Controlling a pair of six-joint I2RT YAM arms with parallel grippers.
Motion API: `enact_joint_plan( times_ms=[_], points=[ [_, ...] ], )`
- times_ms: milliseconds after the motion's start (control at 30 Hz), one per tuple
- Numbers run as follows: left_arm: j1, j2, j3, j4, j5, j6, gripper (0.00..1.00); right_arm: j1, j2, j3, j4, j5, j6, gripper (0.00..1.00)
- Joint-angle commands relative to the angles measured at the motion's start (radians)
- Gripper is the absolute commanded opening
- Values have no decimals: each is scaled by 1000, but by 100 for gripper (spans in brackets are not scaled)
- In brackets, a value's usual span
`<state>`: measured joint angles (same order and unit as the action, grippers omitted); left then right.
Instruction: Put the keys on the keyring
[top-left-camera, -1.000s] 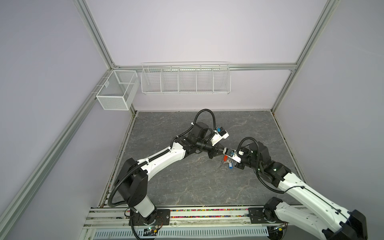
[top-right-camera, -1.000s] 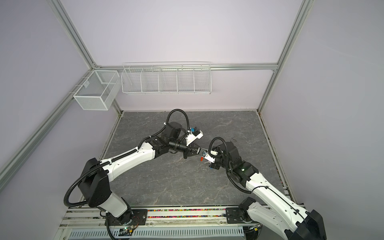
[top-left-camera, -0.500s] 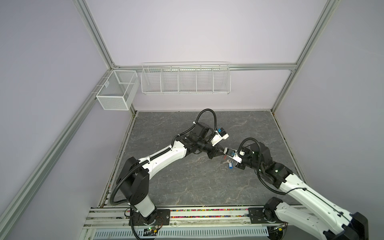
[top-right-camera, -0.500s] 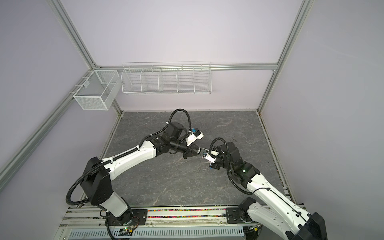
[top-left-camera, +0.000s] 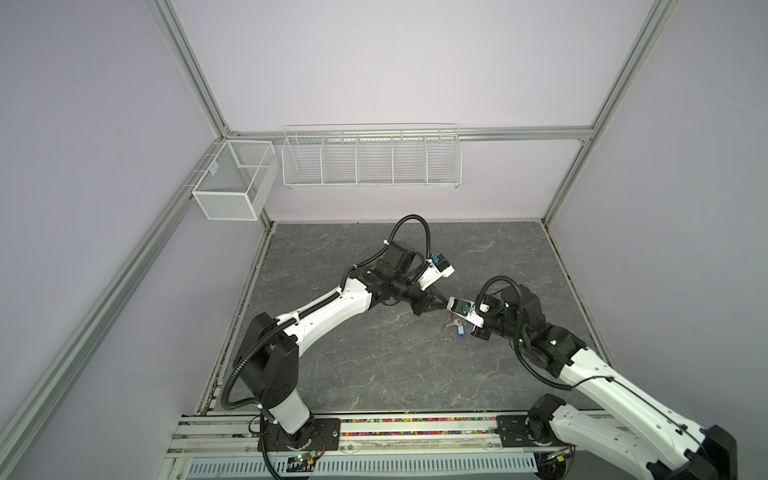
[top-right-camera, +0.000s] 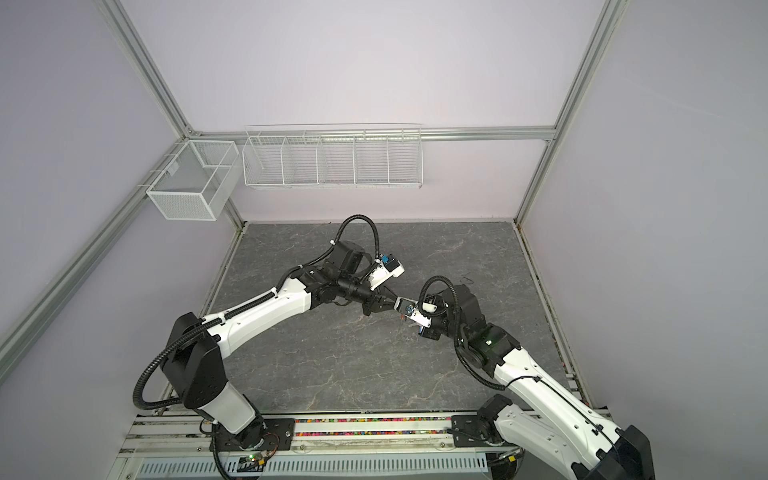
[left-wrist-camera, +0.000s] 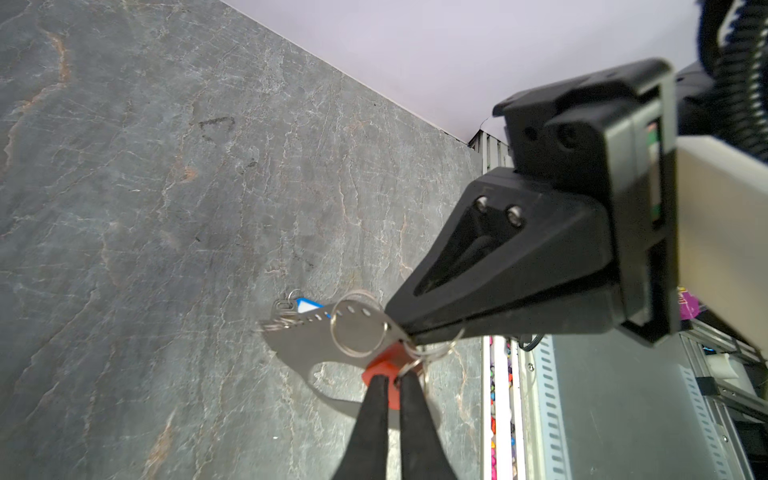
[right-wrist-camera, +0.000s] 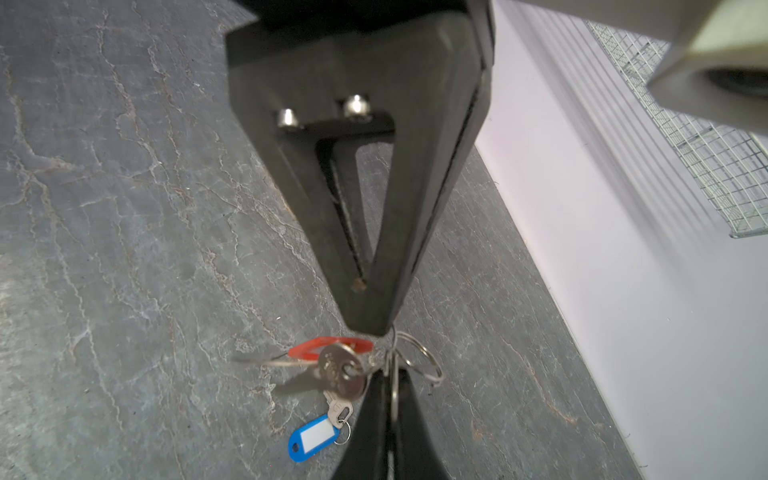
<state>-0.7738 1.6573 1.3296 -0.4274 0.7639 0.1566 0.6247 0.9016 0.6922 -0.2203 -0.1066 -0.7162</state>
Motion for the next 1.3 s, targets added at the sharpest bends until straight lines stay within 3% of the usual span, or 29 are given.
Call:
enact_joint_plan(
  times_ms=[0,133,233,567,767,933,1100,1267],
  points=[
    [13,27,55,-108,38,93,12,6,6,-4,-8,-82,-32,7],
    [14,51,114,-218,6,172,21,5,29,12,-33,-111,-35,7],
    [15,33,101,-203,-14,203,33,3,45,21,-40,-113,-22,7],
    [13,-187,-259,235,-84,274,43,-36,144,103,-123,-168,50,7],
    [-2,-216,-381,459,-74,190,44,-56,180,126,-150,-180,89,7],
    [-54,-193,-389,455,-160,249,43,-65,195,141,-171,-201,96,7],
    [-62,-200,-418,540,-228,229,39,-71,194,144,-189,-239,74,7],
    [-68,-200,-407,536,-216,239,35,-85,192,146,-193,-260,75,7]
  ],
)
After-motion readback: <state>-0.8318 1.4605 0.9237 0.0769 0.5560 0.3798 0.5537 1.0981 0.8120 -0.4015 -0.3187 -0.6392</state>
